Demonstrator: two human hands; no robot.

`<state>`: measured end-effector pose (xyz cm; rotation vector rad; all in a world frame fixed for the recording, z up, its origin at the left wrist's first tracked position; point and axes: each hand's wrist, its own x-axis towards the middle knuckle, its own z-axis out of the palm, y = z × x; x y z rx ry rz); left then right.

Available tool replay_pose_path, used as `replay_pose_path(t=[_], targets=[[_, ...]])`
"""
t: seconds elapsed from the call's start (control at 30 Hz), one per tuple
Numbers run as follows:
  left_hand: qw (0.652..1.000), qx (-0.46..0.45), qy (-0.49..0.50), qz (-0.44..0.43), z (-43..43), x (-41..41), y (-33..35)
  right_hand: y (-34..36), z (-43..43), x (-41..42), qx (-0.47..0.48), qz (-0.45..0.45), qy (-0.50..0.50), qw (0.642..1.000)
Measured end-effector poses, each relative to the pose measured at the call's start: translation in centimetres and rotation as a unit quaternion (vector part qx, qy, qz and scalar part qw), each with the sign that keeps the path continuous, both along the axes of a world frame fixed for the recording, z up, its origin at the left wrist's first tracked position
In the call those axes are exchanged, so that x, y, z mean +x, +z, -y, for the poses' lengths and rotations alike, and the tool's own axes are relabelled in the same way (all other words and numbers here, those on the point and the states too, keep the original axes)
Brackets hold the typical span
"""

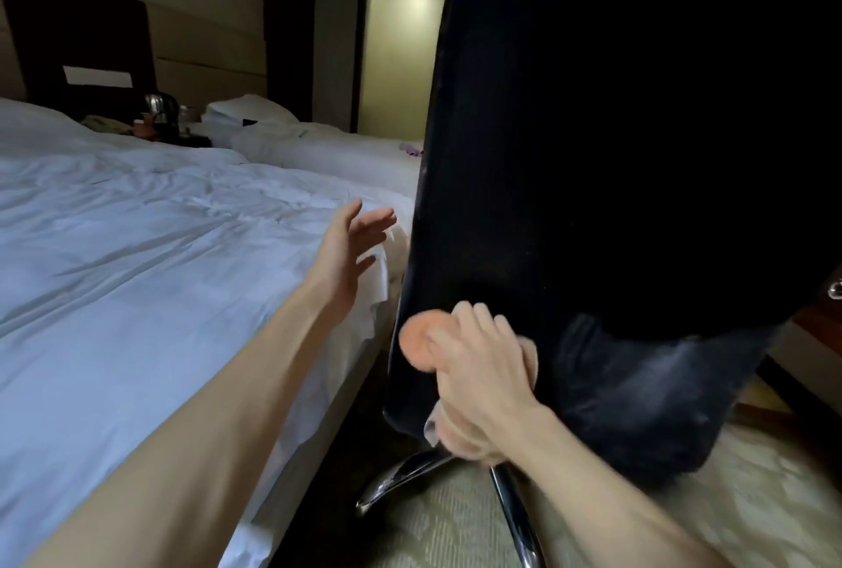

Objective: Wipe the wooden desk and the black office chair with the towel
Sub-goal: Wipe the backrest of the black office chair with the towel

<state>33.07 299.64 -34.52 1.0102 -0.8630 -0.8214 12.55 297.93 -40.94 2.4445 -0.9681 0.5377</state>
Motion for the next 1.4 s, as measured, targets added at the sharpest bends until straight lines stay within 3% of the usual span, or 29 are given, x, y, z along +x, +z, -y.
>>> replay_pose_path(t=[0.13,0.27,0.4,0.63,0.93,1.23,1.4], targets=[[0.992,0.014,0.022,0.120,-0.3,-2.5,1.3,8.5,-0.9,0.0,-0.184,0.103,0.057,0.976],[0.986,-0.029,0.067,0.148,0.1,-5.1,1.2,16.3,-1.0,0.1,-0.300,0.224,0.034,0.927],[0.973,-0.074,0.103,0.195,1.0,-5.4,-0.9,11.4,1.5,-0.8,-0.228,0.186,-0.010,0.956],[0.975,-0.103,0.113,0.164,2.1,-5.1,-2.7,-1.2,5.7,-3.9,-0.287,0.055,0.091,0.952],[0.986,0.036,0.120,0.110,1.2,-5.2,-16.0,-4.3,5.2,-3.4,-0.236,0.042,0.103,0.965],[0.990,-0.032,0.104,0.089,2.6,-4.4,-19.9,-8.3,4.3,-0.8,-0.211,0.132,0.042,0.968],[0.992,-0.047,0.114,0.027,3.8,-4.1,-21.7,-18.7,1.9,-1.2,-0.075,0.046,0.038,0.995]])
